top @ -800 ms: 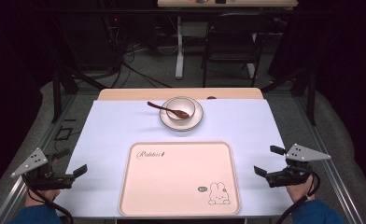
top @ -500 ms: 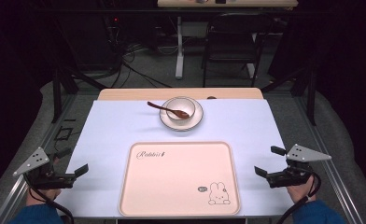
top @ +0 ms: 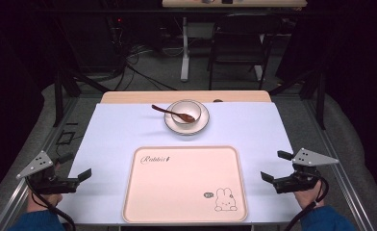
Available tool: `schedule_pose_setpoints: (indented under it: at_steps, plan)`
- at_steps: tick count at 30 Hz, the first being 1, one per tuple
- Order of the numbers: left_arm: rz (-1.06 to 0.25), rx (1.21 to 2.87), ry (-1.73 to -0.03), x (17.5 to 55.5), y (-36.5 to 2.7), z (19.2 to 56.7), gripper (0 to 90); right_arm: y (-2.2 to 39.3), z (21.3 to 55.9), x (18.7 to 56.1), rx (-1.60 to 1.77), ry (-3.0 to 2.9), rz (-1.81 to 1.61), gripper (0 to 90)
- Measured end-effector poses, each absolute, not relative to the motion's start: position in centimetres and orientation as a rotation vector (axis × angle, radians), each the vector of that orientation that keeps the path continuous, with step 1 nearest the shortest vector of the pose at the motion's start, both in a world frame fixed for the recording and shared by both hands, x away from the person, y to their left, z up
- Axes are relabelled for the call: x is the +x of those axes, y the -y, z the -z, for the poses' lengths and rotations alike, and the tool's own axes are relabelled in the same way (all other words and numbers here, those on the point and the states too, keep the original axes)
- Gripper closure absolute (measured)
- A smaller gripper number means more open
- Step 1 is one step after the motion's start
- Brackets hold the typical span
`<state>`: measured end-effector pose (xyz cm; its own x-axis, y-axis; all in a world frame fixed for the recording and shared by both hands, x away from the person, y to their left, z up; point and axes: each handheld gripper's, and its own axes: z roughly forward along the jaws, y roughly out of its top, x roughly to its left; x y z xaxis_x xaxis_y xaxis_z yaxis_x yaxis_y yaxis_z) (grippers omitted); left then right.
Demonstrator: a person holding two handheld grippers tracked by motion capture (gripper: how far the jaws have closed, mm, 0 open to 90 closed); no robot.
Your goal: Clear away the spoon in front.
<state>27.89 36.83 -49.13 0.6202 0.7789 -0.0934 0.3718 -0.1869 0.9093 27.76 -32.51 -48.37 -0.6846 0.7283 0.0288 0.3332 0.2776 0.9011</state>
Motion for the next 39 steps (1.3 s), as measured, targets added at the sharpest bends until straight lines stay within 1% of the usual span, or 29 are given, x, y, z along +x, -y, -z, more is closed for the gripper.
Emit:
schedule_pose_setpoints:
  at_steps: [9, 16, 29, 39]
  plan:
    - [-0.484, 1.800, -1.006, 28.2, -36.5, 48.4, 0.5, 32.4, 48.4, 27.8, 0.960, -2.169, -1.375, 0.0]
    - [-0.487, 1.807, -1.076, 29.0, -35.5, 47.6, 0.4, 32.3, 48.4, 27.8, 0.959, -2.175, -1.357, 0.0]
    - [-0.477, 1.810, -1.129, 30.4, -34.4, 46.3, 0.4, 32.1, 48.5, 28.0, 0.963, -2.182, -1.350, 0.0]
    - [-0.456, 1.833, -1.138, 32.1, -32.3, 45.6, 0.4, 32.1, 48.5, 28.0, 0.964, -2.182, -1.349, 0.0]
